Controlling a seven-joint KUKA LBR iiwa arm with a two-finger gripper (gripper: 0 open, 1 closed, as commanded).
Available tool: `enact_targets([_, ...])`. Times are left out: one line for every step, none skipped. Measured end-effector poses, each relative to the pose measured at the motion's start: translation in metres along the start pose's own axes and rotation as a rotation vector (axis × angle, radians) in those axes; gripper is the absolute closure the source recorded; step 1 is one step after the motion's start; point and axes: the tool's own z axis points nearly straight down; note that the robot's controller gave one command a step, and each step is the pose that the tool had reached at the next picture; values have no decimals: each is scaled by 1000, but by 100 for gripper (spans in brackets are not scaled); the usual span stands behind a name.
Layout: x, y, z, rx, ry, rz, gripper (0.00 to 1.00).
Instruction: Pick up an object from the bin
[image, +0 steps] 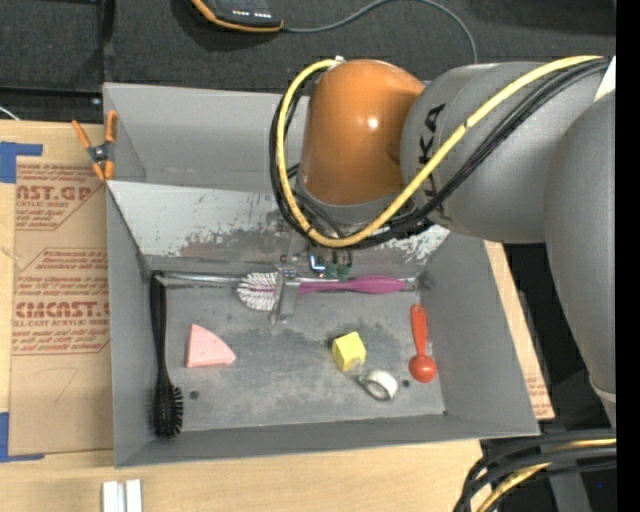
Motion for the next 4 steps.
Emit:
enact_targets([3, 26, -85, 2, 7, -49, 0])
enact_targets([-4, -63, -3, 2, 7, -133, 0])
enact_targets([27, -26, -38, -3, -2, -111, 0])
enact_targets([2, -65, 38, 0, 0, -27, 0])
